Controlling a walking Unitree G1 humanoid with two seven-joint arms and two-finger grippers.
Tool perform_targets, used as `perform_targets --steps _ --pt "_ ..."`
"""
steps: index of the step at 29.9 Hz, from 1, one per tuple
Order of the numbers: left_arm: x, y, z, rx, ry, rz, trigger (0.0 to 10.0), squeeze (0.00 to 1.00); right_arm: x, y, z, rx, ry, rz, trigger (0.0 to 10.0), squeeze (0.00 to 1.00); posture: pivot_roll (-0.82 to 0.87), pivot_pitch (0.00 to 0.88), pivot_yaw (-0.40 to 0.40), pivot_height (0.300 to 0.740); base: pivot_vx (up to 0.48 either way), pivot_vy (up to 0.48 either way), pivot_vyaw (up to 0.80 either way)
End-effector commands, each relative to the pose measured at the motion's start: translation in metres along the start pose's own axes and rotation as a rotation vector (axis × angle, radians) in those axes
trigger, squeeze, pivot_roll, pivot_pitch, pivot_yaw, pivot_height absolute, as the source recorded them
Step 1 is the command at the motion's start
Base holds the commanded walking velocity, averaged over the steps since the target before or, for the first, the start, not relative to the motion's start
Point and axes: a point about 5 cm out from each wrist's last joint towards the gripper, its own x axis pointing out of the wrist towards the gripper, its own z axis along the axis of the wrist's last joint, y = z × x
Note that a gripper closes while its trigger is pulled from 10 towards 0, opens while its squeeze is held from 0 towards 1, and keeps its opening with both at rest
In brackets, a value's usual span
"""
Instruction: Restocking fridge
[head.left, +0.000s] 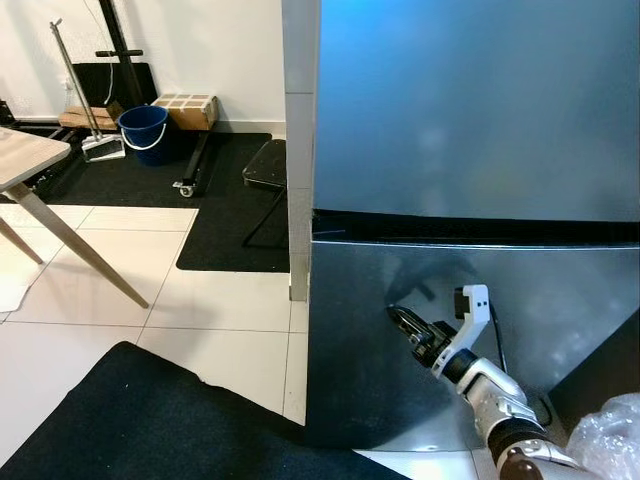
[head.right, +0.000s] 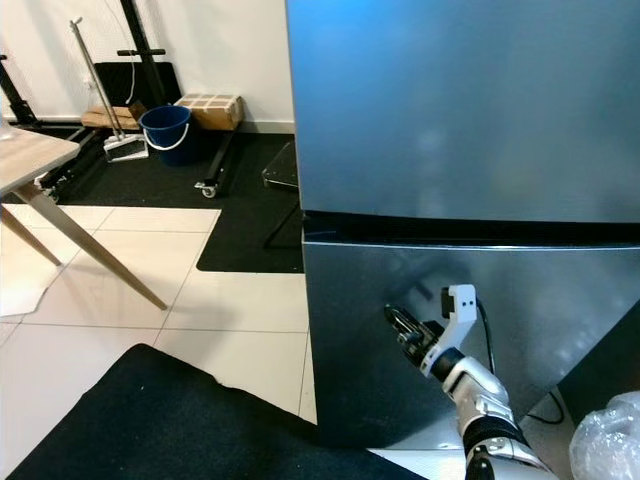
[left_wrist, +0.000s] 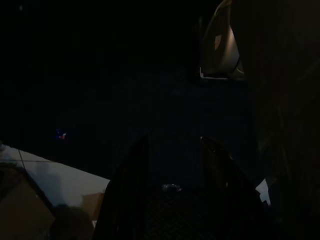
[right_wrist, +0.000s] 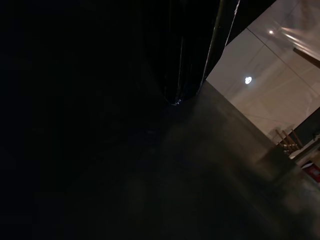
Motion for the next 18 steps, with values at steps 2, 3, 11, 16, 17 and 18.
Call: perform_targets --steps 2,3,11,16,17,18 --pt "0.0004 -0.0036 -0.0035 0.008 0.008 -0.012 10.0 0.00 0.0056 0.0020 0.0059 -0.033 -0.020 -0.011 10.0 0.00 -0.04 0.000 -0.004 0.740 0.000 0.000 0.00" --pt "0.0003 -0.0035 -0.0038 0.009 0.009 -0.012 10.0 0.00 0.0069 0.0020 0.0065 -0.038 -0.024 -0.024 10.0 0.00 -0.04 0.000 -0.004 0.740 0.000 0.000 0.00" --pt "0.0002 -0.0027 -0.0038 0.010 0.007 -0.009 10.0 0.00 0.0109 0.0023 0.0071 -0.048 -0.032 -0.067 10.0 0.00 -0.04 0.000 -0.007 0.740 0.000 0.000 0.00" --pt "0.0002 -0.0027 -0.0030 0.012 0.006 -0.010 10.0 0.00 0.0113 0.0018 0.0067 -0.052 -0.034 -0.089 10.0 0.00 -0.04 0.000 -0.007 0.740 0.000 0.000 0.00" --pt "0.0002 -0.0027 -0.0030 0.012 0.006 -0.010 10.0 0.00 0.0113 0.0018 0.0067 -0.052 -0.034 -0.089 10.0 0.00 -0.04 0.000 -0.007 0.740 0.000 0.000 0.00" --pt "0.0003 -0.0027 -0.0026 0.013 0.006 -0.010 10.0 0.00 0.0115 0.0017 0.0064 -0.052 -0.034 -0.095 10.0 0.00 -0.04 0.000 -0.007 0.740 0.000 0.000 0.00"
